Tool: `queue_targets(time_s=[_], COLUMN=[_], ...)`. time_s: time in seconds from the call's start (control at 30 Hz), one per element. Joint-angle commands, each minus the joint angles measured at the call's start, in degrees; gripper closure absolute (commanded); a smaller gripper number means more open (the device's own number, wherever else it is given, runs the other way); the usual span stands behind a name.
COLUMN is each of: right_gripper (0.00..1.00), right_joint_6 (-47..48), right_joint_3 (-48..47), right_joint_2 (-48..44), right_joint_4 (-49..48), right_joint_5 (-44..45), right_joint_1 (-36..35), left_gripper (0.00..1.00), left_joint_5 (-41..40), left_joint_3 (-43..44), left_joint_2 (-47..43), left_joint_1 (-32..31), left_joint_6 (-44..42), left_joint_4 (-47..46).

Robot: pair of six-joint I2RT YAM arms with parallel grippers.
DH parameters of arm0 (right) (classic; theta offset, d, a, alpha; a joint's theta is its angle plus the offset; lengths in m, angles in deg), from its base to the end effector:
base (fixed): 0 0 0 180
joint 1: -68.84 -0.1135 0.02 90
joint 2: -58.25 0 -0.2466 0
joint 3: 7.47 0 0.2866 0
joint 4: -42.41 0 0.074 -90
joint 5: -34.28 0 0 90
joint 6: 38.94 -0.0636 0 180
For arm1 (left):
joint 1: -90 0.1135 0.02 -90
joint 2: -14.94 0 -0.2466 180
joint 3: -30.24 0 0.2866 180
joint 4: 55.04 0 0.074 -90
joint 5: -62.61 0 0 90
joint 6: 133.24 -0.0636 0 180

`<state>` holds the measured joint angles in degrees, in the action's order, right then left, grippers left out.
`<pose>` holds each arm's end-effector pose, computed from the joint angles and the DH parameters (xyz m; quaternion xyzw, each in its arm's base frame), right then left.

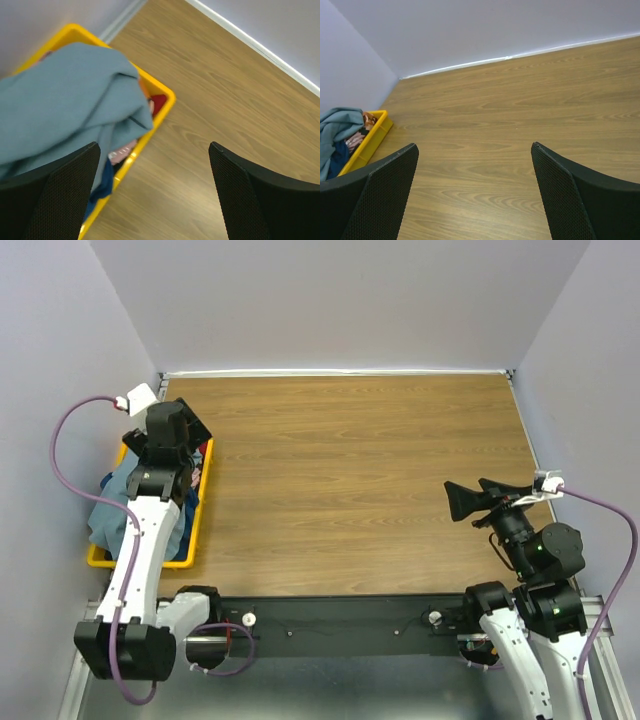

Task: Fold and stack the t-shirts
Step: Grab the tshirt from the pile

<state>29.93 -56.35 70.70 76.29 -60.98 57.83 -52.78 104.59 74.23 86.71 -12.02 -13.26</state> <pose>0.1432 0.0338 0.3430 0.0279 0.6907 0.2303 0.6849 0.2893 0.0107 0.3409 -0.3123 0.7782 0.0269 0.5442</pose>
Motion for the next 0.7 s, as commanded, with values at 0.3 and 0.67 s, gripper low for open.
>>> queue_targets(time_s=[0.3, 0.67], right_gripper=[0.00, 0.00], right_joint_6=[-1.1, -0.9], right_joint_3=[1.1, 0.3], right_joint_2=[-1.1, 0.2], right_joint_4=[0.8, 1.8], right_joint_5=[-2.9, -3.3], right_joint_1=[-1.3, -1.2], left_gripper=[0.05, 1.00], left_joint_5=[-0.6, -1.9], left_joint_3=[-4.5, -5.8], left_joint_2=[10.7, 11.9], left_joint_1=[17.9, 18.1], left_joint_6=[-2.5, -2.7], left_joint_4=[-7.8, -10.8])
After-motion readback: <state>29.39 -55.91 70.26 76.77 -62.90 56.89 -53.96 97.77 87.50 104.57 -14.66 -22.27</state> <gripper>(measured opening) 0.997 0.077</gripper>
